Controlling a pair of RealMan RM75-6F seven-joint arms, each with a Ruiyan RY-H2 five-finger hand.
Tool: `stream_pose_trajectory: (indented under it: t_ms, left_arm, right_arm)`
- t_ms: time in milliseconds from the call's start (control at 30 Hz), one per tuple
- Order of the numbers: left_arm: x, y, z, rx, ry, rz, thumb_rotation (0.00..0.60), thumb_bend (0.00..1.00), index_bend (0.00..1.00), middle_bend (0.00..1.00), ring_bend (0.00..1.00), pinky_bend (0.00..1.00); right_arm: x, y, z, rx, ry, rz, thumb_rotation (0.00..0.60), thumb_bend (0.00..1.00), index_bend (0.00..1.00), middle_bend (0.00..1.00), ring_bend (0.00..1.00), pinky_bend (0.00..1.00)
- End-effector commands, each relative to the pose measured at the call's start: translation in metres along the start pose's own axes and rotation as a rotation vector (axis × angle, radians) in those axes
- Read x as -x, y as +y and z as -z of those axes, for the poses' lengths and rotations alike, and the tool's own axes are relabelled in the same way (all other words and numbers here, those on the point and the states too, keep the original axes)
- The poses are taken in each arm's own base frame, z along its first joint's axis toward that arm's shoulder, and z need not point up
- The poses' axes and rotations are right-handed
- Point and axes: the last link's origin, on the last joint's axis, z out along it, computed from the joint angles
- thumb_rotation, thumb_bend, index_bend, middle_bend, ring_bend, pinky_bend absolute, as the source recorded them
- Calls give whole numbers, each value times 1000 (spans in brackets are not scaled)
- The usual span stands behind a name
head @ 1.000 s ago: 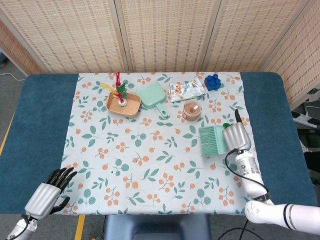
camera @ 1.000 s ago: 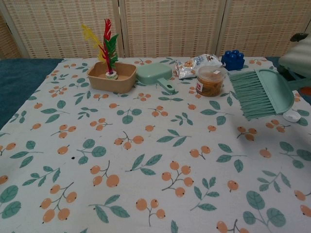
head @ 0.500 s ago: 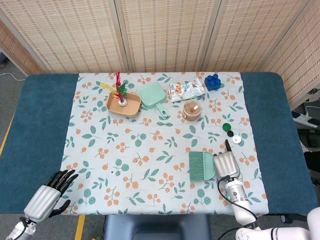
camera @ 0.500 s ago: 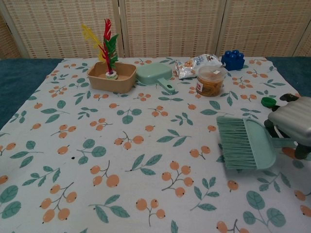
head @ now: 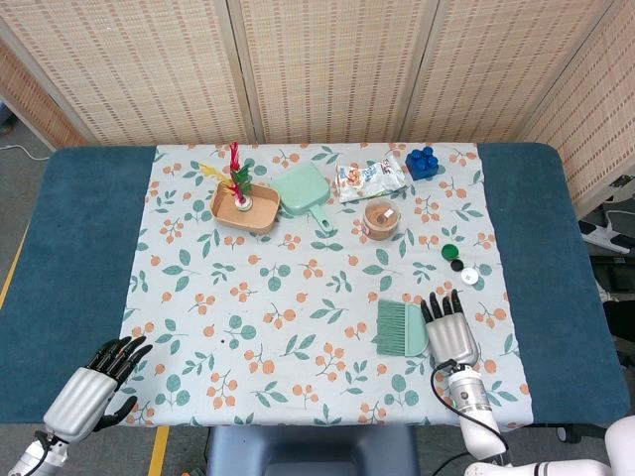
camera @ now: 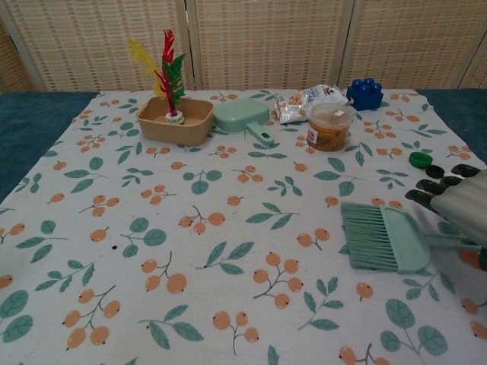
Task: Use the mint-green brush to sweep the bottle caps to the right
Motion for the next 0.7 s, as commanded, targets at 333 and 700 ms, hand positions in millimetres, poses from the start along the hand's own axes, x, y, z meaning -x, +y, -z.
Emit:
stream_pose_trajectory:
  t_ms: [333, 700]
  left_arm:
    - [-8, 7, 7, 77, 91, 45, 600, 384, 0, 0, 0, 105]
    - [-10, 12, 14, 67, 82, 15, 600, 385, 0, 0, 0, 105]
  right_arm:
    - [36, 116, 163, 153, 266, -434, 562, 246, 0, 0, 0, 0]
    - [65, 157, 190, 239, 296, -536, 566, 244, 0, 0, 0, 0]
